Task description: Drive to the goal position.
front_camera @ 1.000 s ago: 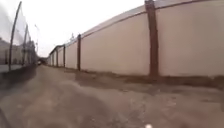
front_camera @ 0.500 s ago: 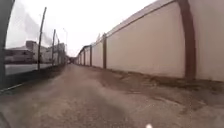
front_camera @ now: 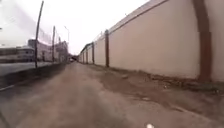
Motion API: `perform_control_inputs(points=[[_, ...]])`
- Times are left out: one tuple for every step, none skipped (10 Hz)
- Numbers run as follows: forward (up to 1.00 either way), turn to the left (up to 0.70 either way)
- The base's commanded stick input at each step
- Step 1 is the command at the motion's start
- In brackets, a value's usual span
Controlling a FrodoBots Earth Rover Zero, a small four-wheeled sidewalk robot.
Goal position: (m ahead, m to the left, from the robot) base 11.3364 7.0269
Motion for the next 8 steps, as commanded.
perform_control_inputs(points=[[0.85,0.33],[0.85,0.27],[0.85,0.07],[0.85,0.05],[0.85,0.05],[0.85,0.05],[0.85,0.05],[0.85,0.05]])
